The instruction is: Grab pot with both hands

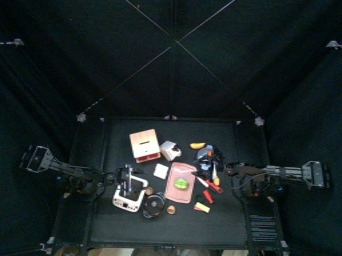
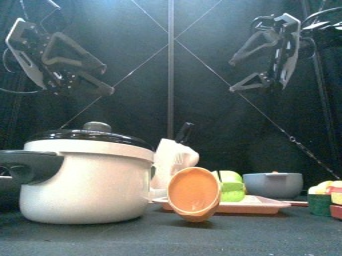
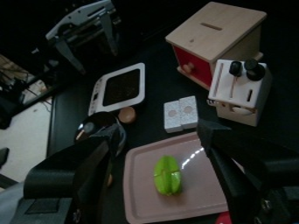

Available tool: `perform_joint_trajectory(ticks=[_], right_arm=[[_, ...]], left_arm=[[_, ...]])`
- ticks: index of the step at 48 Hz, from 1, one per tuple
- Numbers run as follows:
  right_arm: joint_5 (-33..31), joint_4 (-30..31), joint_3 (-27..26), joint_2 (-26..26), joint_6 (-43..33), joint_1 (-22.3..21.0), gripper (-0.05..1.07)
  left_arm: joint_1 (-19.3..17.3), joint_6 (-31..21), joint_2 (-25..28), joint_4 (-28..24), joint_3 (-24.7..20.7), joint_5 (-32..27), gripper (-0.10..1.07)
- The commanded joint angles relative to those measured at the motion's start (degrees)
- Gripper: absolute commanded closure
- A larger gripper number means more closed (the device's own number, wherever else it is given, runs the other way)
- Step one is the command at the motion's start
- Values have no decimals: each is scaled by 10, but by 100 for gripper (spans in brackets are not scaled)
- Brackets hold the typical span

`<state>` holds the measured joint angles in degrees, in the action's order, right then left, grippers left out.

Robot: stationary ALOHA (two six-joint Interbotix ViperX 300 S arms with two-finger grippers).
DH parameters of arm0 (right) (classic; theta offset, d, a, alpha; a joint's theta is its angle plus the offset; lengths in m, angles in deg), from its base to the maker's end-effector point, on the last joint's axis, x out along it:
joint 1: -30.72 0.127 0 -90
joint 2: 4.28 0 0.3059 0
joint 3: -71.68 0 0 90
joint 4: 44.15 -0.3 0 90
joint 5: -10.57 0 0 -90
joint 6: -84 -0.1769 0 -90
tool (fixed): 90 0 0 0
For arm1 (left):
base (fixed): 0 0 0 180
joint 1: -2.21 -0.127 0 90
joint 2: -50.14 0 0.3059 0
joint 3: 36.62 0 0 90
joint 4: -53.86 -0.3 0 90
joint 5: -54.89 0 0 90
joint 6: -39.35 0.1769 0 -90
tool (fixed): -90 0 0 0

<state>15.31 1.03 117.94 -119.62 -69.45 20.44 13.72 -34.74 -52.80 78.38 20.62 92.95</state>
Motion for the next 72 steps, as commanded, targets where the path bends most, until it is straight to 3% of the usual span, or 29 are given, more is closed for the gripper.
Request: perform_joint_trajectory(ticks=[1, 16, 28, 34, 40, 47, 52, 61, 66, 72], right_arm=[[6, 5, -5, 12, 0, 9, 3], [20, -24, -27, 125, -8, 80, 3], [54, -76, -76, 223, -7, 83, 3], [62, -85, -96, 238, -9, 83, 3], [62, -98, -112, 247, -11, 82, 3], [62, -113, -124, 261, -11, 76, 3], [62, -121, -132, 278, -11, 78, 3], [74, -119, -156, 326, -10, 81, 3], [75, -113, -169, 354, -10, 79, 3], [79, -114, -176, 367, -10, 71, 3]], left_arm=[[12, -2, 1, 33, -14, -14, -2], [132, -80, 1, 178, -50, -119, -2], [233, -141, 32, 285, -81, -120, -2], [295, -142, 63, 359, -97, -64, -2], [370, -142, 110, 458, -117, 37, -2], [427, -142, 170, 570, -157, 134, -2], [443, -142, 221, 624, -194, 171, -2], [446, -159, 336, 673, -279, 188, -2], [454, -192, 369, 688, -293, 200, -2], [489, -242, 381, 702, -294, 277, -2]])
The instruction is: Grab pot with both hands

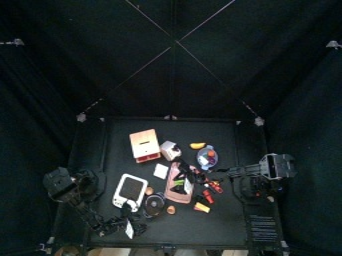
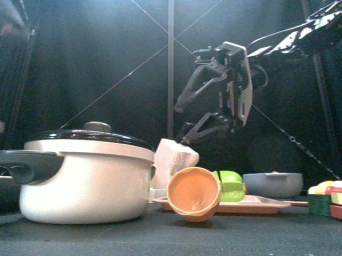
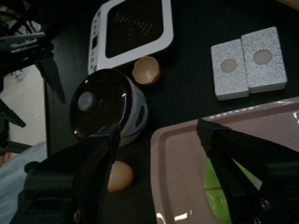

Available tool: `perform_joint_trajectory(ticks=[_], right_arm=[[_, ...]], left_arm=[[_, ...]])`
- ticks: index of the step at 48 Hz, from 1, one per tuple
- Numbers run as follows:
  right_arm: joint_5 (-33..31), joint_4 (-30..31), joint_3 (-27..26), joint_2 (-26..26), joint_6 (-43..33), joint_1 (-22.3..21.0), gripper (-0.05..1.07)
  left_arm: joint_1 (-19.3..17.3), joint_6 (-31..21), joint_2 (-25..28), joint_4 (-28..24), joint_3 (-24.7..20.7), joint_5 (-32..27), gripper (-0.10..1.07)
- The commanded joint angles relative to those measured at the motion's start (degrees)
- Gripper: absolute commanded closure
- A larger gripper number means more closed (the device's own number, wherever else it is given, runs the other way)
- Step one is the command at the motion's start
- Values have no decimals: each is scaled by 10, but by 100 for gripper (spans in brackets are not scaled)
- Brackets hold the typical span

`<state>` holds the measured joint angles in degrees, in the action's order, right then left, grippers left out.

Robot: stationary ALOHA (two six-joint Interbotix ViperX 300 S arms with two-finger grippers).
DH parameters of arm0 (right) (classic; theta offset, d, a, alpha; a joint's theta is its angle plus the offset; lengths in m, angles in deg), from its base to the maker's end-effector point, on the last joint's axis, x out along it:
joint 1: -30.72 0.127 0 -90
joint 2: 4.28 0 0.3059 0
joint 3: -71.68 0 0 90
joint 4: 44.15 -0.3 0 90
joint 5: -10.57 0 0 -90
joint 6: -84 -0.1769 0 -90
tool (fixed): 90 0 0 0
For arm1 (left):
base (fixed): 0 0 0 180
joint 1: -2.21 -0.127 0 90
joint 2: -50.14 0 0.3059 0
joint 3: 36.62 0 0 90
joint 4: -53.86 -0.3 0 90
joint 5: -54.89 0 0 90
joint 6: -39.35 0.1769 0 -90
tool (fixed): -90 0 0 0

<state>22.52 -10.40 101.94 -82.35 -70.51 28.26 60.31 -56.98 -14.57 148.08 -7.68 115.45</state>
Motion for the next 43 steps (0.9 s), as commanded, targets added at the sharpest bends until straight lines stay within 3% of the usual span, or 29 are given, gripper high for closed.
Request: perform_joint_trajectory(ticks=[1, 5, 18, 25, 43], right_arm=[[7, 0, -17, -7, 1, -7, 3], [12, -1, -20, -4, 0, -7, 3], [24, -12, -42, 27, -2, -3, 4], [30, -3, -54, 39, -13, -1, 4], [33, -2, -62, 60, -17, -4, 4]], left_arm=[[28, -25, 1, 8, -12, 63, -2], [40, -54, 11, 26, -18, 90, -2], [32, -125, 69, 34, -47, 92, -2], [21, -137, 84, 59, -48, 105, -1], [-4, -137, 85, 59, -43, 113, 0]])
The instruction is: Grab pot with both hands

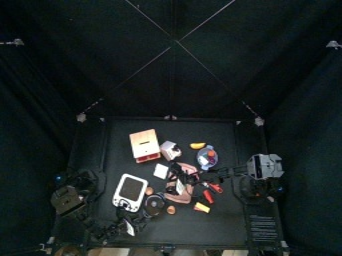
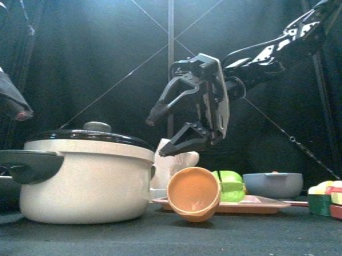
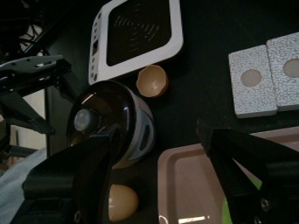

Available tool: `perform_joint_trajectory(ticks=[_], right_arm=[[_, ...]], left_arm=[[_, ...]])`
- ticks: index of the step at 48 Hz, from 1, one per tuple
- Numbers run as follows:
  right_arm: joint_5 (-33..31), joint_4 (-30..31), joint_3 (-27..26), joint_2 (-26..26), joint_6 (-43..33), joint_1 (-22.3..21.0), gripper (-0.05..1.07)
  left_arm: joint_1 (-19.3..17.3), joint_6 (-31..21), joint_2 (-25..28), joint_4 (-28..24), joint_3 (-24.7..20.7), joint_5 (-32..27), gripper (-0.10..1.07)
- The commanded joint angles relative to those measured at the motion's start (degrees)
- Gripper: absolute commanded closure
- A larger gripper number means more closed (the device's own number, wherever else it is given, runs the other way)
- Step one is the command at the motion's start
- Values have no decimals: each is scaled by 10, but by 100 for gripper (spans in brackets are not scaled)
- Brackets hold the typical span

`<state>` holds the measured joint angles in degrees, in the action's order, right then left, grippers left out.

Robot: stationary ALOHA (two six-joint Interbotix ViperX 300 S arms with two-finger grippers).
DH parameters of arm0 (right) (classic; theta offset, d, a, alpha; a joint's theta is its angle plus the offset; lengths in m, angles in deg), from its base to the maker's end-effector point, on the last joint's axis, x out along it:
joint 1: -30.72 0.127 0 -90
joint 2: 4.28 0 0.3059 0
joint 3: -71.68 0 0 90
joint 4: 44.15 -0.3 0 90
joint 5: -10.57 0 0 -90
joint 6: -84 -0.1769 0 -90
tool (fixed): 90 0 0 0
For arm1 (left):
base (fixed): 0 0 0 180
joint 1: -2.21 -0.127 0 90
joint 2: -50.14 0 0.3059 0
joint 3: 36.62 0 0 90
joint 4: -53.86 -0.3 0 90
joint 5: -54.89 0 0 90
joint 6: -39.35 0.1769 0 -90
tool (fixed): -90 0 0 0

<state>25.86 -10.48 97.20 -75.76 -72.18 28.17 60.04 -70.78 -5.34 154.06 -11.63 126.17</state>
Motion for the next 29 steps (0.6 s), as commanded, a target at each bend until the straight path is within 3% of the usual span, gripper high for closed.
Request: perform_joint_trajectory(ticks=[1, 9, 20, 29], right_arm=[[-1, -1, -15, -4, -1, -4, 4], [-11, 0, -19, 8, 0, -4, 4], [-22, 1, -27, 11, 0, -4, 4], [-22, -4, -27, 14, -1, 2, 4]], left_arm=[[-3, 1, -7, 0, -3, 6, 0], [-11, 1, -7, -3, 2, 6, 6], [-11, 0, -12, -3, 6, 6, 29], [-12, -1, -11, 0, 12, 3, 39]])
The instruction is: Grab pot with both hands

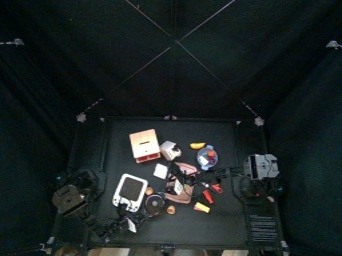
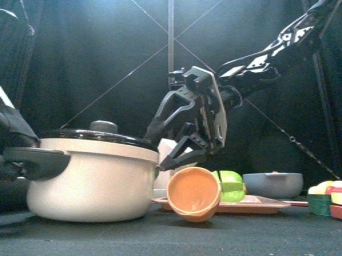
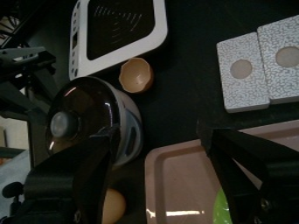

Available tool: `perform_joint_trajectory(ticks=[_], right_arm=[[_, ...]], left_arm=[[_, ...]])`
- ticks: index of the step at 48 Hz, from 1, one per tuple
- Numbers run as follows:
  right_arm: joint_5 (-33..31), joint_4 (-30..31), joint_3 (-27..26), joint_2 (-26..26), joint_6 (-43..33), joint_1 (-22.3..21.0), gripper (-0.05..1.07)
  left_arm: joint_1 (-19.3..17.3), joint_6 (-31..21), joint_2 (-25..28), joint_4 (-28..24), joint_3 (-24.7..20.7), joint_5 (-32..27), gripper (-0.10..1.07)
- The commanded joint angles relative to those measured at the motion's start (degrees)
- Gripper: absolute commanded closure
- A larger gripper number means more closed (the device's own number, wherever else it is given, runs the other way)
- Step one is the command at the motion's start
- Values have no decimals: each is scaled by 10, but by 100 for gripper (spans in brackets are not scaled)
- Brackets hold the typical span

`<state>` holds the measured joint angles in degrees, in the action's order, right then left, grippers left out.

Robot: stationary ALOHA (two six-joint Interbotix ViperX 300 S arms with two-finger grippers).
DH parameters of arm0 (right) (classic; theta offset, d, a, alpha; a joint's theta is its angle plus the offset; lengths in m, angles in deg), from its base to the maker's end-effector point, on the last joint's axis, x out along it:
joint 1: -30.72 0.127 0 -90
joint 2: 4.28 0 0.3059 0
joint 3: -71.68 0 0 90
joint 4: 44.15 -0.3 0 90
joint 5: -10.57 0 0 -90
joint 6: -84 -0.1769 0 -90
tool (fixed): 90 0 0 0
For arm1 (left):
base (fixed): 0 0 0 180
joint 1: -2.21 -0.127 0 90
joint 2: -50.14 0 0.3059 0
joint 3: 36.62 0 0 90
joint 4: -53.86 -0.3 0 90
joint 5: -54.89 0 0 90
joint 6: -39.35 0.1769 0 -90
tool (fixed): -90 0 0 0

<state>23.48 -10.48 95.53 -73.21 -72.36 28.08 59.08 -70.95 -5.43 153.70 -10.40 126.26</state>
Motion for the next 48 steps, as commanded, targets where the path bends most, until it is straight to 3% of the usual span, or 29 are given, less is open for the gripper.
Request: perform_joint_trajectory(ticks=[1, 9, 22, 32, 48], right_arm=[[2, -5, -10, -12, 1, 4, 4], [2, -13, 6, -29, 1, 13, 4], [33, 30, 58, -73, 2, 39, 5], [76, 49, 59, -66, 3, 36, 11], [81, 68, 40, -40, 1, 36, 19]], left_arm=[[-3, 1, -11, 4, 1, 2, 39], [-3, 1, -13, 5, 9, -1, 39], [-3, 1, -16, 5, 15, -10, 39], [-3, 1, -16, 6, 17, -13, 39], [-3, 2, -16, 6, 17, -13, 39]])
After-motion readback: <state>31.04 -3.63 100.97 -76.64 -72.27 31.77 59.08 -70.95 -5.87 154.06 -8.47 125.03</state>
